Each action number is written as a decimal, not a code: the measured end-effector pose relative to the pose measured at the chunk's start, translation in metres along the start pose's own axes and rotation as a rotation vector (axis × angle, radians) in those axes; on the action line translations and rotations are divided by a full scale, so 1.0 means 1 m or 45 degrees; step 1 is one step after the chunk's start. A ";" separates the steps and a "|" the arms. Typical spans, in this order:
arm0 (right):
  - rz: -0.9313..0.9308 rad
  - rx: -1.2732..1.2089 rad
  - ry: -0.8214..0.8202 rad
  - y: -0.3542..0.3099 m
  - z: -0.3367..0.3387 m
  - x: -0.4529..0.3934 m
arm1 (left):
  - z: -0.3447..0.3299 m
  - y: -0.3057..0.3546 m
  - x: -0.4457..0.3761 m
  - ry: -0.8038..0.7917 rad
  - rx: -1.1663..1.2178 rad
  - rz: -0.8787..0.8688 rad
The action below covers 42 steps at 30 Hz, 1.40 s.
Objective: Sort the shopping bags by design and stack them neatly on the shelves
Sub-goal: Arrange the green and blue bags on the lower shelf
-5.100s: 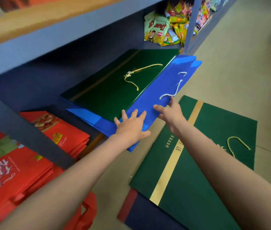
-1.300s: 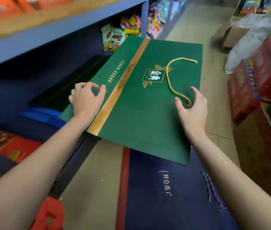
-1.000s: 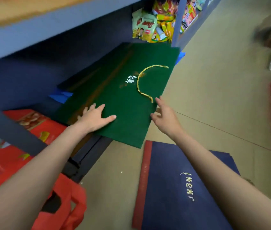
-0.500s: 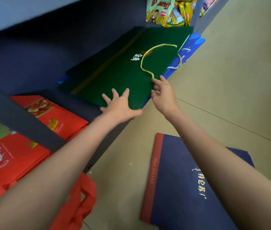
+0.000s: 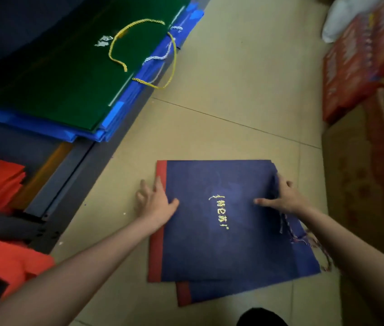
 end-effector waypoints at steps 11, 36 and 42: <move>0.049 -0.766 0.135 0.016 -0.007 0.001 | -0.011 0.025 0.004 -0.077 0.282 0.232; 1.171 -0.976 -0.139 -0.221 0.044 0.077 | 0.082 -0.089 0.167 0.506 1.074 0.195; 1.547 -0.543 -0.327 -0.322 -0.002 0.167 | 0.093 -0.134 0.231 0.451 1.378 0.686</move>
Point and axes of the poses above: each hand's wrist, its own x-axis away from the middle knuckle, its own z-axis out of the back of the hand, y = z × x, the point moved 1 cm from there along -x, towards the middle knuckle, and after that the axes turned 10 degrees about -x, right-handed, at the moved point
